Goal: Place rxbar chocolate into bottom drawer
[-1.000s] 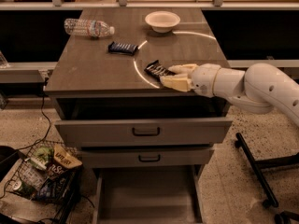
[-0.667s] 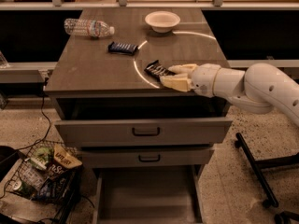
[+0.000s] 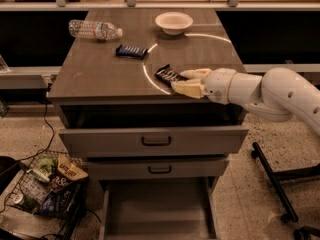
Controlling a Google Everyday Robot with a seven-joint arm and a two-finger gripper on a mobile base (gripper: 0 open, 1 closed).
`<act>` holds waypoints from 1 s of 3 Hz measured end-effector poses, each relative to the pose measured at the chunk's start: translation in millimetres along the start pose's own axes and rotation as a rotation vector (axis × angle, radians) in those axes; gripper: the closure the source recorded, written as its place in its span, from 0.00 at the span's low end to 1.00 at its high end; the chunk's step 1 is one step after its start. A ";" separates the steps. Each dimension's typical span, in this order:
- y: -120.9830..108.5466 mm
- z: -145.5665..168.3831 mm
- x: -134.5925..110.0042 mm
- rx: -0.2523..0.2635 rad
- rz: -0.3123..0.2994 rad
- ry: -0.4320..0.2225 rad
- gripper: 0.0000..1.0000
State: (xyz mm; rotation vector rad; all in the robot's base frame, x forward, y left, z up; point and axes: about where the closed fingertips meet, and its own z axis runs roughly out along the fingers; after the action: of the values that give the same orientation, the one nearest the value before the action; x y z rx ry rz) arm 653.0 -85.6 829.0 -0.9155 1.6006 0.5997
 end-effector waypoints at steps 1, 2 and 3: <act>-0.6 -2.2 -4.7 0.000 -0.006 -0.002 1.00; -11.0 -40.3 -85.3 0.005 -0.110 -0.043 1.00; -17.5 -58.3 -126.0 0.008 -0.162 -0.077 1.00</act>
Offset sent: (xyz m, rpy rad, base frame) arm -0.0247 -0.0507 0.2381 -0.0721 -0.2886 0.0518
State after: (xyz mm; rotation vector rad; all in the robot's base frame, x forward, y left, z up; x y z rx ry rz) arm 641.2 -111.1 966.0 -0.9940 1.4437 0.5088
